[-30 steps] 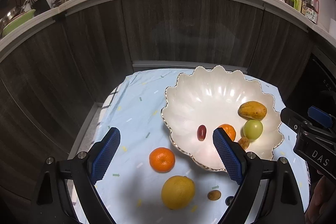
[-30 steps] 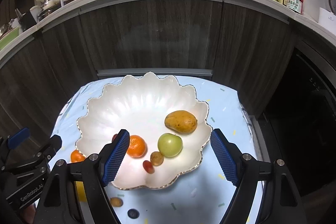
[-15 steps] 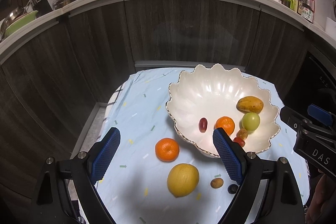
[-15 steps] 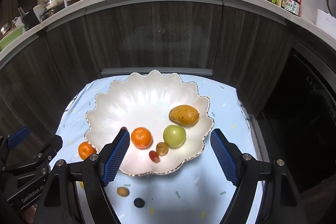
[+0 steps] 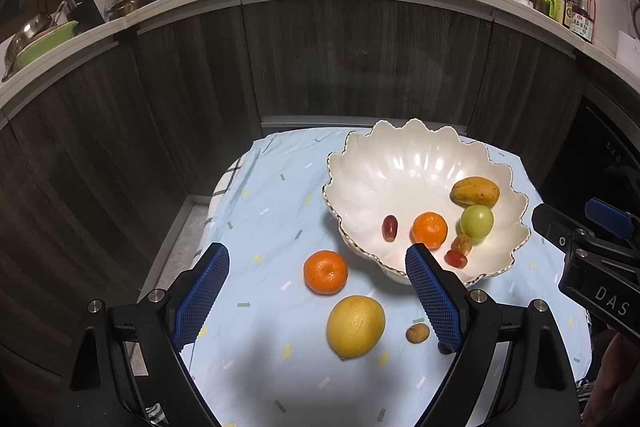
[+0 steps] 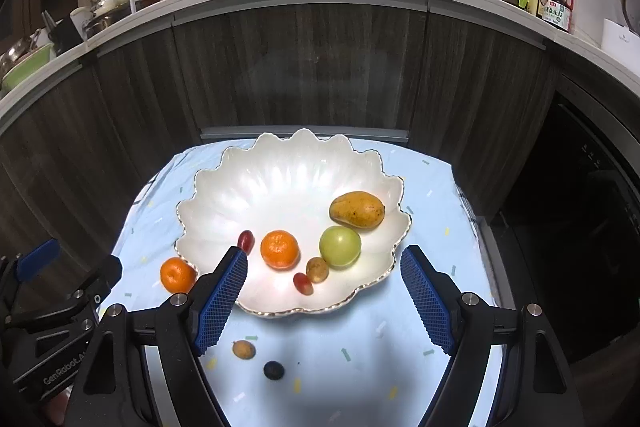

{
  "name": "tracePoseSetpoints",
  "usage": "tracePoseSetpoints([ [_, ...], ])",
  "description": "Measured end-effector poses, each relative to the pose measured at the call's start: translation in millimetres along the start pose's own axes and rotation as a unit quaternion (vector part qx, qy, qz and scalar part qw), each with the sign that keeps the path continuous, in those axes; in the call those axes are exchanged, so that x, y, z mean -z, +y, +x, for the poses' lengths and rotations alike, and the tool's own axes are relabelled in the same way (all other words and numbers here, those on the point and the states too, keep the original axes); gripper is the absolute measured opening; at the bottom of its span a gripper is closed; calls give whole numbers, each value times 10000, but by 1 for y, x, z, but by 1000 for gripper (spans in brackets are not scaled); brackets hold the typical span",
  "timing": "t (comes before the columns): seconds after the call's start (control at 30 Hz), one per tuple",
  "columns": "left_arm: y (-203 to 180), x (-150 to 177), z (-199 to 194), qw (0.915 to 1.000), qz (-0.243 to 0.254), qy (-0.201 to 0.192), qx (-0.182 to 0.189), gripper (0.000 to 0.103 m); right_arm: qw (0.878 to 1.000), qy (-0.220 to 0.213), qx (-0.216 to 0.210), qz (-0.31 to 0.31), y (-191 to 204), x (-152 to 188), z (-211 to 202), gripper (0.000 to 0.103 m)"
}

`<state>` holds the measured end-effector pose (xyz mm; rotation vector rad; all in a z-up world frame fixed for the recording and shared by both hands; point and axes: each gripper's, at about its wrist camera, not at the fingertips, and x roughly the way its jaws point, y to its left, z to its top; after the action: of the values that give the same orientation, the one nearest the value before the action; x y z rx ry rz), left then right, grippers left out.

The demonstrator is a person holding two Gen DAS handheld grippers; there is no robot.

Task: Organize fruits
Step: 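Withdraw both tools from the bowl toward the lemon, longan and blueberry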

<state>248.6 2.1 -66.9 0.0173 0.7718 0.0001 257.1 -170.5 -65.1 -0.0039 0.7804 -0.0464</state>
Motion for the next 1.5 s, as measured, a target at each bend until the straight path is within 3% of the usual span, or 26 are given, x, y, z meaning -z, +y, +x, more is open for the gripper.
tracePoseSetpoints([
  [0.4, 3, 18, -2, 9999, 152, -28, 58, 90, 9998, 40, 9, -198, 9, 14, -5, 80],
  [1.5, -3, 77, 45, 9953, 705, 508, 419, 90, 9955, 876, -134, -337, 18, 87, 45, 79],
])
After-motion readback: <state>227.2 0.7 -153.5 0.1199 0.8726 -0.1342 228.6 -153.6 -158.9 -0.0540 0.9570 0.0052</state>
